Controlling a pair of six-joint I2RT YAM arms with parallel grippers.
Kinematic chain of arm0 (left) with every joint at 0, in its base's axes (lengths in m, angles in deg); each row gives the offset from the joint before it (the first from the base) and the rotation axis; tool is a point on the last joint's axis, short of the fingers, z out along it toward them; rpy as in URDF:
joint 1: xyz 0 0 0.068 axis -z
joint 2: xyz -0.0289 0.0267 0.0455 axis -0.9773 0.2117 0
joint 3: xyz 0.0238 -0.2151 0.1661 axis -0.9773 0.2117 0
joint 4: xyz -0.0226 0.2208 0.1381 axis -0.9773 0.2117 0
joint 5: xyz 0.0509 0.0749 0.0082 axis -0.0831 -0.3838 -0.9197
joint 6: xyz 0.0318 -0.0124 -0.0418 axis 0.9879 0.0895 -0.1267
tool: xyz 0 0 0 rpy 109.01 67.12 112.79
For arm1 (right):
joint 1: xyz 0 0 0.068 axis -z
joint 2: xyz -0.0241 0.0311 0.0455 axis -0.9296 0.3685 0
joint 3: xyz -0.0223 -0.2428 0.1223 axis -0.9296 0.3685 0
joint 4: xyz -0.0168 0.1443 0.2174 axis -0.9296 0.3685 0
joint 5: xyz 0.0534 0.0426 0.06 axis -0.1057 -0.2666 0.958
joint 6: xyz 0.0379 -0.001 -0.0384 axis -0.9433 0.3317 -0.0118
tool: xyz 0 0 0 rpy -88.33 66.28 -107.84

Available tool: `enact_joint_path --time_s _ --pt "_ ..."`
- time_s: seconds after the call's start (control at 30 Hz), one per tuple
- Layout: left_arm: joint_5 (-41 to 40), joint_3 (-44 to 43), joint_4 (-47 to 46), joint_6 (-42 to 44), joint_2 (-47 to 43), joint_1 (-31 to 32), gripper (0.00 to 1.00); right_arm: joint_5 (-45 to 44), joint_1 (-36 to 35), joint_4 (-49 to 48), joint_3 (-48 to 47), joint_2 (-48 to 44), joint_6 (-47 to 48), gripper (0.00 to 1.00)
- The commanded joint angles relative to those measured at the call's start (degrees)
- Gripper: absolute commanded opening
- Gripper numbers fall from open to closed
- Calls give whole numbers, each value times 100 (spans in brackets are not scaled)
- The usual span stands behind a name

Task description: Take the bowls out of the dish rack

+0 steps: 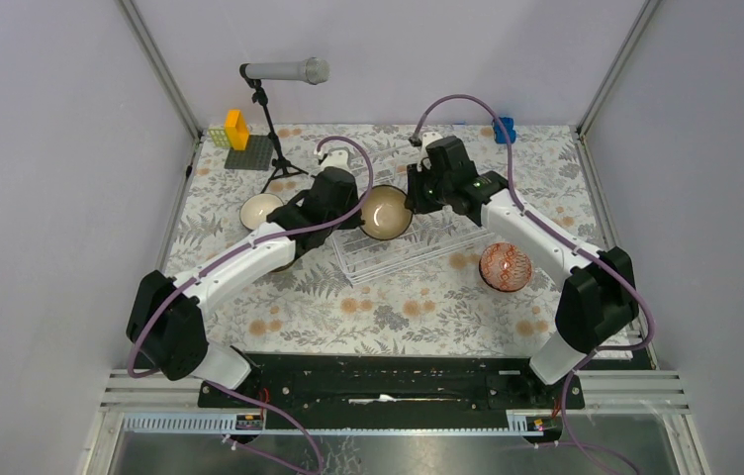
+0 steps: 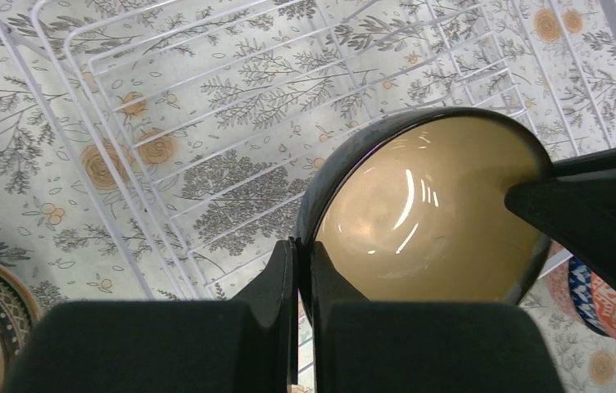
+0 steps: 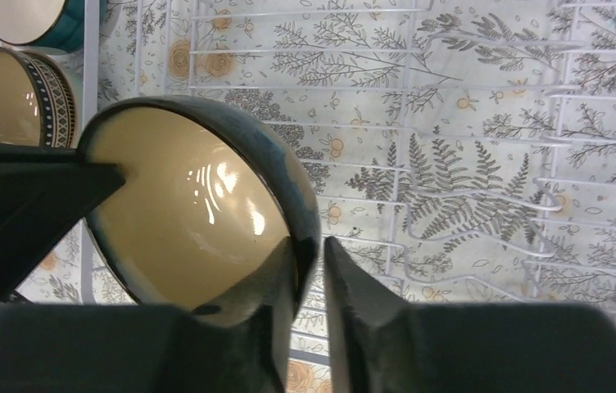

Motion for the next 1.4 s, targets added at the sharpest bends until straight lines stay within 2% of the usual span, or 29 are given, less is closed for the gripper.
enact_joint_path --time_s 0.0,0.1,0.17,0.27,0.33,0.47,0.6,0.8,1.07,1.27,1.37 --pt "256 -216 -1027 -234 -188 35 0 -409 -99 233 -352 136 102 15" --pt "555 -112 -1253 -329 -258 37 3 -596 -97 305 -383 139 114 5" --pt "692 -50 -1369 -373 -313 36 9 -819 -102 332 -377 77 116 0" --pt "840 9 -1460 -411 -398 34 30 -1208 -96 335 -343 -65 125 0" --pt "879 58 -1472 -411 -472 31 41 -1512 -88 335 -333 -173 173 0" --pt "820 191 -1438 -369 -685 27 49 -2257 142 505 -431 -340 -4 0" --pt "642 371 -1388 -329 -972 23 53 -1511 1095 657 -516 -470 -459 0" --pt "500 623 -1379 -339 -1378 12 55 -2549 1854 576 -537 -651 -835 0" --pt "363 746 -1251 -294 -1539 10 55 -1787 3365 143 -291 -947 -1710 0" --pt "337 836 -1254 -300 -1576 10 56 -2396 3665 71 142 -974 -2346 0" --pt "343 836 -1233 -302 -1585 7 56 -2207 3833 -192 465 -960 -2562 0"
